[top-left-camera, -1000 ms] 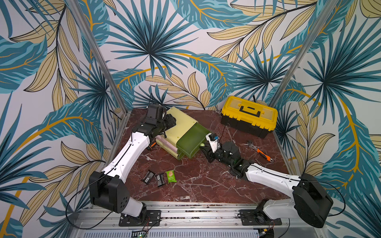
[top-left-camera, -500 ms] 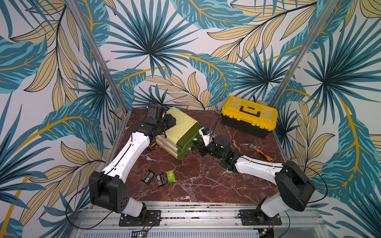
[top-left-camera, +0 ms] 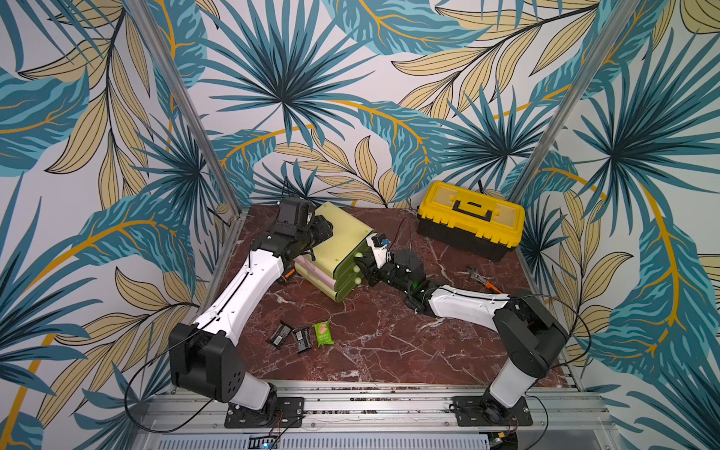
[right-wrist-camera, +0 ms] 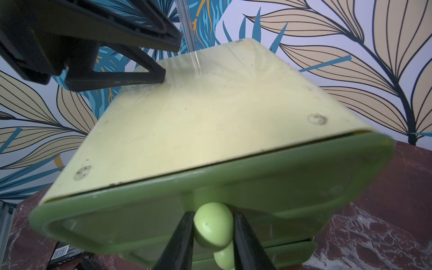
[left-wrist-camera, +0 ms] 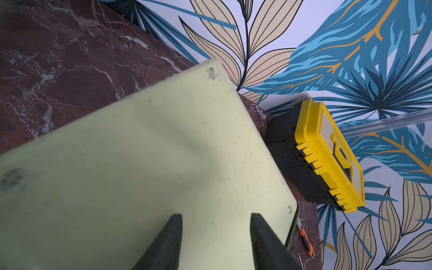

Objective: Take the cookies out of the drawer
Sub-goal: Close the drawer of the storage box, then open the drawer in the storage box.

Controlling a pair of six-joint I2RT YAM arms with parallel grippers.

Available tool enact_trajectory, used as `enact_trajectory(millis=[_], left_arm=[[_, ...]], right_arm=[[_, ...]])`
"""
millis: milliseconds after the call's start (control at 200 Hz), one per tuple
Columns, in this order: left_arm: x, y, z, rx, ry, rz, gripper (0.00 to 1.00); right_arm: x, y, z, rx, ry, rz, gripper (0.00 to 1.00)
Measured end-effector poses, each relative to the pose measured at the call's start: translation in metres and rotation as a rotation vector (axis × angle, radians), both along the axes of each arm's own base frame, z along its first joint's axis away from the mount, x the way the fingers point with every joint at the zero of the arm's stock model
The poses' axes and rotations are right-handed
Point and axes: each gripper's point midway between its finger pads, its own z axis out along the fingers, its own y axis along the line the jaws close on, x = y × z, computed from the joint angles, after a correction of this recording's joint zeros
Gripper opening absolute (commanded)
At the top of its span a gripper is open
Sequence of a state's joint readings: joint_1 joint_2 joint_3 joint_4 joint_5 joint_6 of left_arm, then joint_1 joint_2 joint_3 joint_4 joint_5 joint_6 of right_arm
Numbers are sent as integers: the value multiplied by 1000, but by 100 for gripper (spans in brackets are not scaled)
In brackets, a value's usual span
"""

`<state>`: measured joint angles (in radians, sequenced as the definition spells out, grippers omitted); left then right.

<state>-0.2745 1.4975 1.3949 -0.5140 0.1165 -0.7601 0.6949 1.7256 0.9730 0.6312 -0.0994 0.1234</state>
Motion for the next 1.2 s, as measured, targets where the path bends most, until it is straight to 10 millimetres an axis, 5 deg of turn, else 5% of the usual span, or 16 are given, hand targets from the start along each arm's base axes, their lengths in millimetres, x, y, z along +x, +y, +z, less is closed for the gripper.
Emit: enact_trajectory(millis=[275,426,746,1202], left_arm=[[0,0,0,-7,3,5,51],[0,0,0,-8,3,6,51],[1,0,-1,-7,4,6,51],[2,0,-1,-4,1,4,51]], right_arm=[[1,2,0,6,-6,3,37],[1,1,1,7,-9,3,55],[-27,-18,2,9,-5,21,56],[-22,-24,-78,31,137,-53,59]])
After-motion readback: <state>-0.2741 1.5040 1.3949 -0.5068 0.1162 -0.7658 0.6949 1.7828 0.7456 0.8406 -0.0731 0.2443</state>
